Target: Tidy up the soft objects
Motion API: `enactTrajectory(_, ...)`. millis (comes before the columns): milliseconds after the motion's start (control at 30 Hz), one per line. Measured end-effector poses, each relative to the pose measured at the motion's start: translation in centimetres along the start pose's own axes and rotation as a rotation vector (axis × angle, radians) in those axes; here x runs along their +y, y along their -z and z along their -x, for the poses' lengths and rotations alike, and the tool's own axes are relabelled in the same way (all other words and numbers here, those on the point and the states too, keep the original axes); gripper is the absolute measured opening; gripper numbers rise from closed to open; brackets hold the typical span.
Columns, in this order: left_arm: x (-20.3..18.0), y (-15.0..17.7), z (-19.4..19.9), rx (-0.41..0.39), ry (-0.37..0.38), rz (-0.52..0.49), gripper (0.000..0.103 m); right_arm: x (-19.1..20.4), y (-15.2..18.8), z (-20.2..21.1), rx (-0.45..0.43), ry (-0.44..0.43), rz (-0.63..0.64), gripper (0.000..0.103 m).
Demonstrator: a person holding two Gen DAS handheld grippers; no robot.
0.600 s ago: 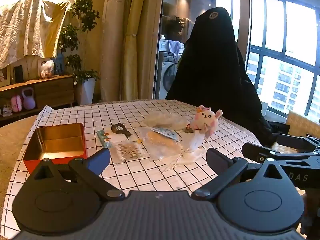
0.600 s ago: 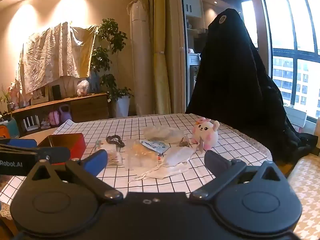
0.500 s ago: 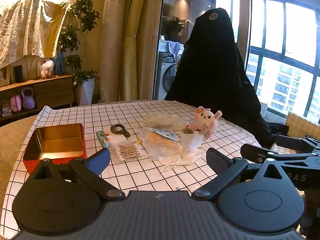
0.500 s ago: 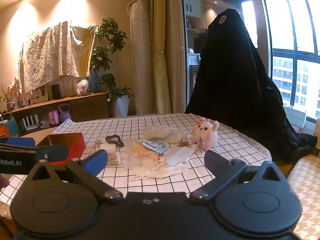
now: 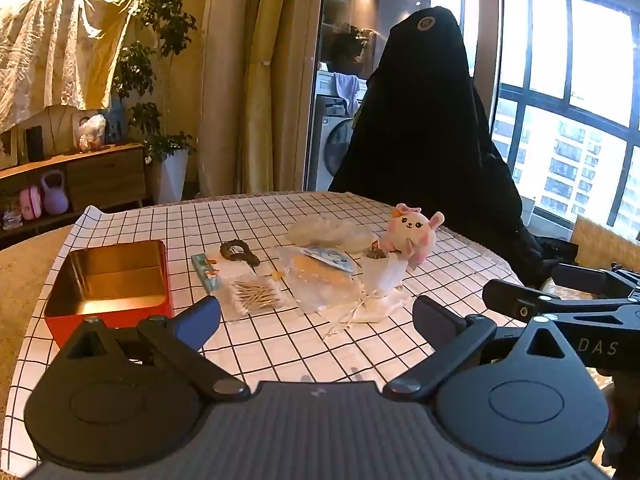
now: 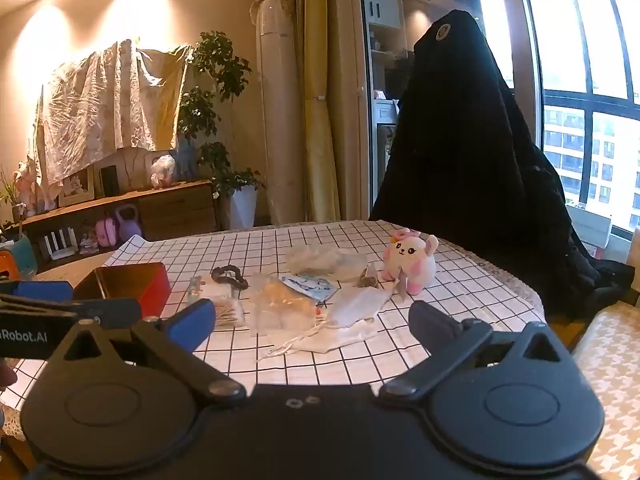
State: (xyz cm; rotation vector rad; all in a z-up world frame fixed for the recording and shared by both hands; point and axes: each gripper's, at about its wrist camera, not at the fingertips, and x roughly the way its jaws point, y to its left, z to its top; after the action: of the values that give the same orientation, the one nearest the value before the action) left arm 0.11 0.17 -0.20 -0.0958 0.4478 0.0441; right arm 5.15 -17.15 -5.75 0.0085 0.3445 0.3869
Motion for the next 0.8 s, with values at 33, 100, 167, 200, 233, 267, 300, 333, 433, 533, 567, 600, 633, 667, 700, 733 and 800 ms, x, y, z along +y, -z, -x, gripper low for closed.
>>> enactTrajectory(33, -0.01, -0.06, -0.01, 0.001, -0.002, 0.000, 0.103, 0.03, 0.01, -0.02, 0.000, 0.001, 0.001, 0.103)
enactTrajectory(100, 0.08, -0.11, 0.04, -0.002, -0.010, 0.000, 0.103, -0.03, 0.00, 0.00, 0.001, -0.001, 0.000, 0.103)
enactTrajectory(167, 0.13, -0.15, 0.07, -0.002, -0.018, 0.002, 0.103, 0.04, 0.03, -0.02, 0.000, -0.001, 0.001, 0.103)
enactTrajectory(200, 0.13, -0.19, 0.07, 0.001, -0.020, 0.003, 0.103, 0.04, 0.03, -0.01, 0.001, 0.000, 0.002, 0.103)
enactTrajectory(233, 0.16, -0.20, 0.06, 0.003, -0.021, 0.004, 0.103, -0.01, 0.05, -0.02, 0.000, -0.002, 0.000, 0.103)
enactTrajectory(267, 0.19, -0.19, 0.09, 0.003, -0.020, 0.005, 0.103, -0.02, 0.05, -0.01, -0.001, -0.002, -0.001, 0.103)
enactTrajectory(300, 0.17, -0.20, 0.07, 0.002, -0.019, 0.005, 0.103, 0.09, 0.05, -0.05, 0.000, -0.002, 0.001, 0.103)
enactTrajectory(333, 0.17, -0.19, 0.10, 0.001, -0.019, 0.005, 0.103, 0.11, 0.06, -0.04, 0.001, -0.001, 0.001, 0.103)
enactTrajectory(433, 0.06, -0.20, 0.16, -0.003, -0.018, 0.000, 0.103, 0.09, 0.10, -0.15, 0.001, -0.002, -0.002, 0.103)
enactTrajectory(533, -0.05, -0.22, 0.26, -0.009, -0.023, -0.009, 0.103, 0.11, 0.16, -0.16, -0.001, 0.000, -0.005, 0.103)
enactTrajectory(567, -0.07, -0.26, 0.27, -0.009, -0.022, -0.011, 0.103, 0.11, 0.11, -0.19, 0.001, -0.001, -0.008, 0.103)
enactTrajectory(600, -0.09, -0.28, 0.25, -0.008, -0.021, -0.011, 0.103, 0.13, 0.14, -0.20, 0.000, 0.000, -0.009, 0.103)
enactTrajectory(633, -0.12, -0.30, 0.23, -0.007, -0.020, -0.012, 0.103, -0.01, 0.01, -0.14, 0.001, -0.001, -0.011, 0.103)
enactTrajectory(667, -0.16, -0.32, 0.24, -0.006, -0.019, -0.013, 0.103, -0.01, -0.02, -0.13, 0.001, -0.001, -0.011, 0.103)
enactTrajectory(700, -0.19, -0.30, 0.23, -0.004, -0.020, -0.013, 0.103, 0.01, 0.00, -0.10, -0.001, 0.000, -0.011, 0.102)
enactTrajectory(733, -0.19, -0.30, 0.24, -0.004, -0.021, -0.013, 0.103, -0.03, -0.02, -0.05, -0.003, -0.001, -0.010, 0.102)
enactTrajectory(800, -0.20, -0.32, 0.25, -0.006, -0.022, -0.013, 0.103, -0.09, -0.02, -0.01, -0.005, -0.003, -0.012, 0.102)
